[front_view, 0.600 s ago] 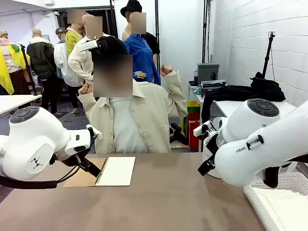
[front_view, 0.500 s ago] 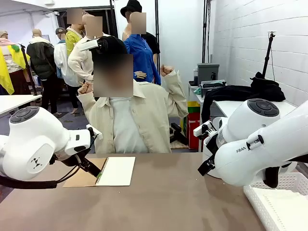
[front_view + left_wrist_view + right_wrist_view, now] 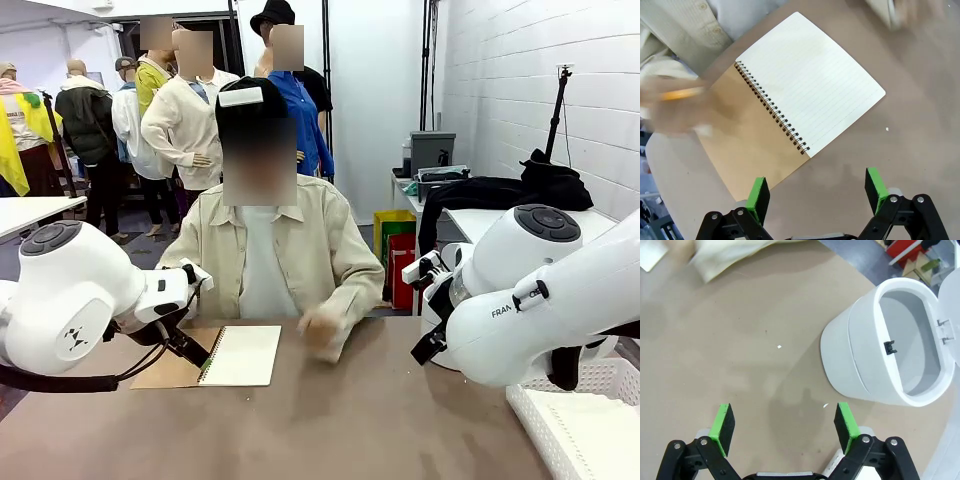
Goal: Sort the paper based on its condition.
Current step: If a person hands you a paper, place it in the Organizing basket , and if it's crumpled, put it in the Trash can.
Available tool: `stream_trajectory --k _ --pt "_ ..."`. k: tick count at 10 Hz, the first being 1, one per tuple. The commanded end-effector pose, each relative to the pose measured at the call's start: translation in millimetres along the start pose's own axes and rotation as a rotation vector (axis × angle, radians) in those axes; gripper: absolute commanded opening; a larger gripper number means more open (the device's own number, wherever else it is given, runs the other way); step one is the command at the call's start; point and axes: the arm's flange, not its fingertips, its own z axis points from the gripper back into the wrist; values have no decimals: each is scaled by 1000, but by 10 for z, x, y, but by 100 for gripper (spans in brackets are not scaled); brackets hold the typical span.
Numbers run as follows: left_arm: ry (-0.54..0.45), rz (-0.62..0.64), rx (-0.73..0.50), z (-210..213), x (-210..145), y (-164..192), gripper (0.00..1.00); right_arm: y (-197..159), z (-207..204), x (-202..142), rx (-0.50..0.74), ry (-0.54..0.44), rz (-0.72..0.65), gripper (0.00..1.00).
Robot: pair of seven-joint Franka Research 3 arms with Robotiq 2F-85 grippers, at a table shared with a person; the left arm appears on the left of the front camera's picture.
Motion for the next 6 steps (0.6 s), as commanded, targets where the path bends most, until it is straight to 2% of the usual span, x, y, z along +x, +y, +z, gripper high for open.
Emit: stream_trajectory --k 1,6 --pt "0 3 1 0 -3 11 100 -1 -1 0 0 0 -1 100" --pt "0 3 1 0 -3 11 100 -1 -1 0 0 0 -1 100"
